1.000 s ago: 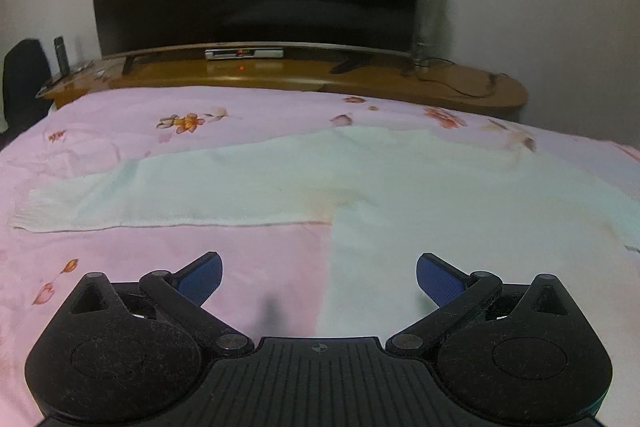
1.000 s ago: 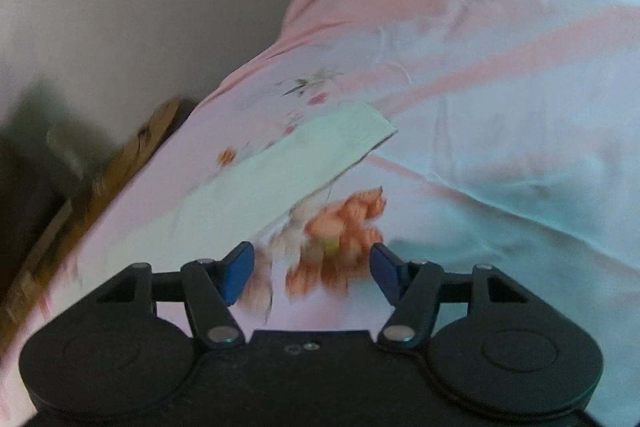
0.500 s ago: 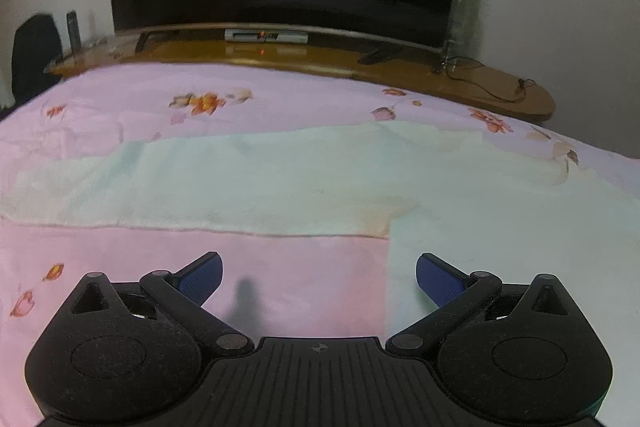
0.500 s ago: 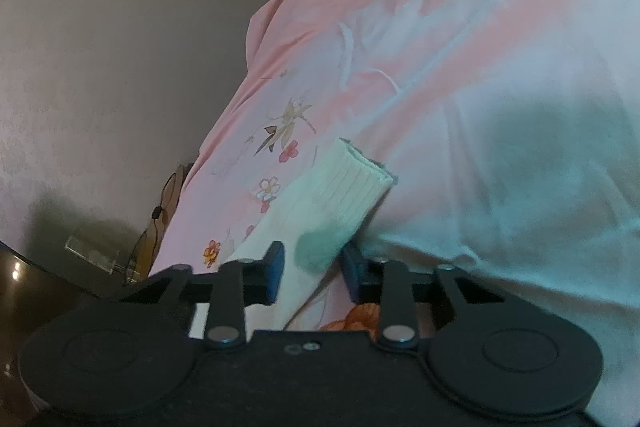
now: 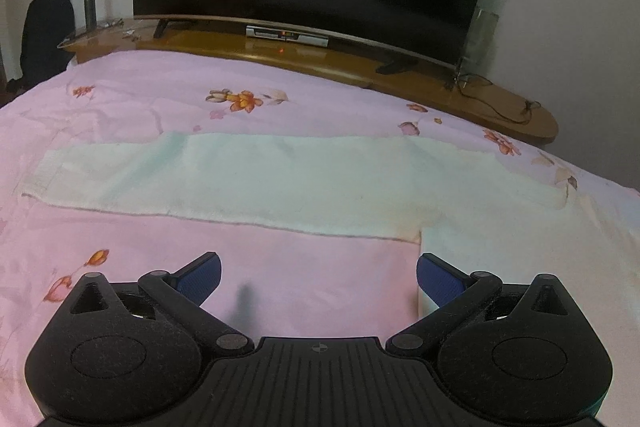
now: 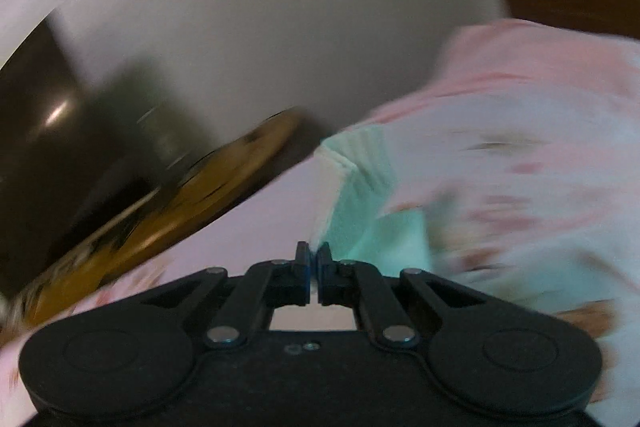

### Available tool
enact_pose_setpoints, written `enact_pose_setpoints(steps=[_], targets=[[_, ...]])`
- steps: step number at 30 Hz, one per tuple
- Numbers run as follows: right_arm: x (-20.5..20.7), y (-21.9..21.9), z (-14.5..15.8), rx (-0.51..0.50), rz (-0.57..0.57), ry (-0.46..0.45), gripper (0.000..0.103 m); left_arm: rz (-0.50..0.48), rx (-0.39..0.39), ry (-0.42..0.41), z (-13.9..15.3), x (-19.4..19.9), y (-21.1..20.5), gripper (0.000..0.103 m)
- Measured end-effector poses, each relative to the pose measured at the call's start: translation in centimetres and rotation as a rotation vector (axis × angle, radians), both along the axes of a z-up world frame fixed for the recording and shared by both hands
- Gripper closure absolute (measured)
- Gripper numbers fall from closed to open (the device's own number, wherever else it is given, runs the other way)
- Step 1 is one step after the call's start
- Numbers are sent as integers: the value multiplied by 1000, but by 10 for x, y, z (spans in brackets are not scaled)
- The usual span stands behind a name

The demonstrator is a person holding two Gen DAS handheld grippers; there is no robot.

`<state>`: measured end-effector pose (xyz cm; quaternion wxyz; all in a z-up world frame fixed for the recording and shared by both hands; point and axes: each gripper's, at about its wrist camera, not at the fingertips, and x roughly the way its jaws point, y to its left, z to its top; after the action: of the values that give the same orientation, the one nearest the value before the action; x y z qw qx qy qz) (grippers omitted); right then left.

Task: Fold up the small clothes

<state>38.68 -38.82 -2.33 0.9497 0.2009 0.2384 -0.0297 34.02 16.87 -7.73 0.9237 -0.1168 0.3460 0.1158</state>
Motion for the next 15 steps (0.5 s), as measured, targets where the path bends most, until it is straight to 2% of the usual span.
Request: enact_pose_setpoints(steps=[2,4,7,10,13,14,15], targets=[[10,44,-1,-33,101,10,99,4,-5,3,-1,-5,3,0],[19,85,-6,-24,201,32,99,10,4,11,-1,-11,8,0],[30,140,-18,-50,308,71,99,35,13,30,-4,-18,20,0],[39,186,-32,-57,378,111,99,56,53,55,-6,-23,27,0],[46,217,-47,-82,422,146,98,76,57,70,-9,-26,34,0],[49,225,-53,-93,434,165,95,78,52,72,-9,-26,34,0],[47,234,-59,-112,450,182,88,75,46,71,-9,-25,33,0]])
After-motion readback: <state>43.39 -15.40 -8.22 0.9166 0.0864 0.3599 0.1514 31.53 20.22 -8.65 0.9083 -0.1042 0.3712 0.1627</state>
